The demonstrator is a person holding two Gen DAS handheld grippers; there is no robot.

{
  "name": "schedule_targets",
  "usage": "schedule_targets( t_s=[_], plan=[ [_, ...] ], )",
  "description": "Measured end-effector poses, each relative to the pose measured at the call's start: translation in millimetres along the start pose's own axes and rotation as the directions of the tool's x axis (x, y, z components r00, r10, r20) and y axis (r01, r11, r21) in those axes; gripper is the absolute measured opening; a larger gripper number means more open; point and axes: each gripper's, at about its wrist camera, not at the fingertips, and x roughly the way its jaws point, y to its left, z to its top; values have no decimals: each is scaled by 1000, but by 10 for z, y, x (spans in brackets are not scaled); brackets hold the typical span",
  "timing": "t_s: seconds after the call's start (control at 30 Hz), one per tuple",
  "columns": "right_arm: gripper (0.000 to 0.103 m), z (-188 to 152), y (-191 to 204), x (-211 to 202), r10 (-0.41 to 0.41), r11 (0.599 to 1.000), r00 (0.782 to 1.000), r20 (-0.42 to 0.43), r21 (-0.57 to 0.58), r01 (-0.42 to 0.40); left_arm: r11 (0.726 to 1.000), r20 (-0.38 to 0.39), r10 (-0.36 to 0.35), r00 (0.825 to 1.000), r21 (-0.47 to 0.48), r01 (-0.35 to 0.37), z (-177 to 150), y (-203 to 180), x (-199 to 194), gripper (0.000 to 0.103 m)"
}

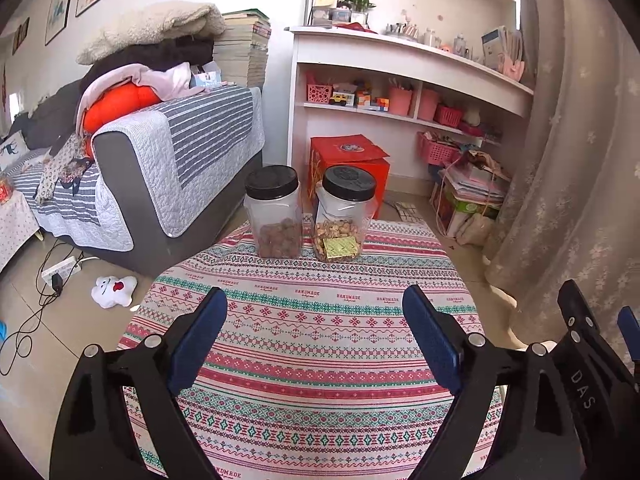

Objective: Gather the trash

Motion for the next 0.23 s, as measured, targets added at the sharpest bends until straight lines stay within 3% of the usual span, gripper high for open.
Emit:
schedule_targets(
  t_s=[0.23],
  plan=[
    [96, 5, -13, 1, 0, 1000, 1000, -1, -1, 0, 1000, 33, 10, 999, 24, -10, 21, -66, -86, 96]
  ],
)
